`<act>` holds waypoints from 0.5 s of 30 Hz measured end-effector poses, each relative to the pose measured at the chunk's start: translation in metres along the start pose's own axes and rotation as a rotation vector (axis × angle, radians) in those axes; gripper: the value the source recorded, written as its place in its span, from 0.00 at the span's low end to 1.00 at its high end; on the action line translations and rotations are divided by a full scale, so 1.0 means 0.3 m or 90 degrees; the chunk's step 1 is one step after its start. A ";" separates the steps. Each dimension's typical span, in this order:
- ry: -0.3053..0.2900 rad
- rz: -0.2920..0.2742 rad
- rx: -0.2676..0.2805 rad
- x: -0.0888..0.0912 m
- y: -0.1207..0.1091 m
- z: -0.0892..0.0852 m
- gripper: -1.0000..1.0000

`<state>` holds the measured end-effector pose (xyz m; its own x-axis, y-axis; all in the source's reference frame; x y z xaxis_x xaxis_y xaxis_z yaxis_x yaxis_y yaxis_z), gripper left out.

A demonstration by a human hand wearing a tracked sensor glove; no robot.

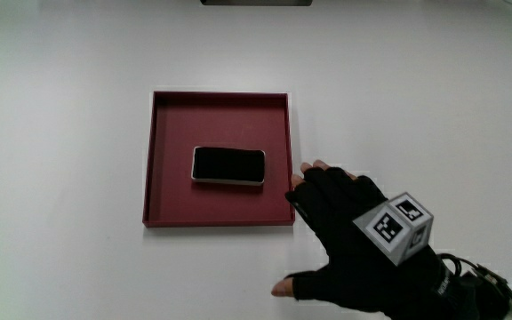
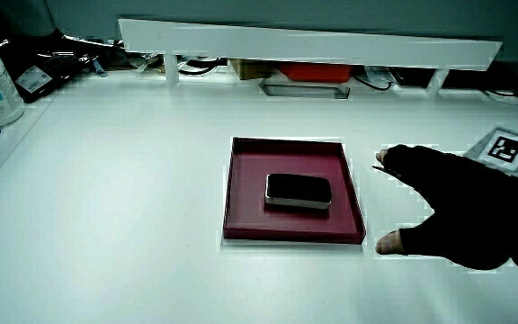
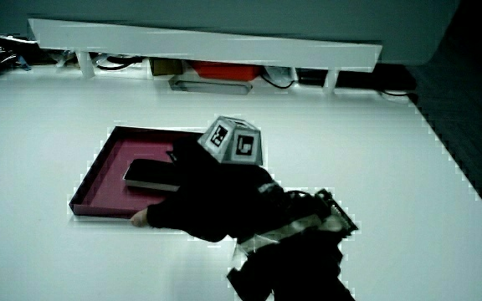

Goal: Pick eraser

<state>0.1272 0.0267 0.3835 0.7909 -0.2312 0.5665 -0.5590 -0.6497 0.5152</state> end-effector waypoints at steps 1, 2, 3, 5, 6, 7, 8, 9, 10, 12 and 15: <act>0.002 -0.002 0.002 -0.006 0.014 0.006 0.50; 0.003 -0.003 0.004 -0.012 0.028 0.012 0.50; 0.005 -0.005 0.005 -0.018 0.042 0.018 0.50; 0.010 -0.002 0.005 -0.018 0.078 0.015 0.50; 0.012 -0.001 0.004 -0.019 0.096 0.014 0.50; 0.015 0.000 0.004 -0.019 0.115 0.013 0.50; 0.022 0.007 0.009 -0.030 0.126 0.017 0.50; 0.022 -0.004 0.002 -0.028 0.144 0.011 0.50; 0.023 -0.002 0.002 -0.021 0.166 0.001 0.50; 0.028 0.002 0.003 -0.017 0.202 -0.010 0.50; 0.041 0.005 -0.001 -0.015 0.251 -0.026 0.50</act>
<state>0.0797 -0.0157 0.4249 0.7691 -0.1886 0.6106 -0.5650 -0.6472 0.5118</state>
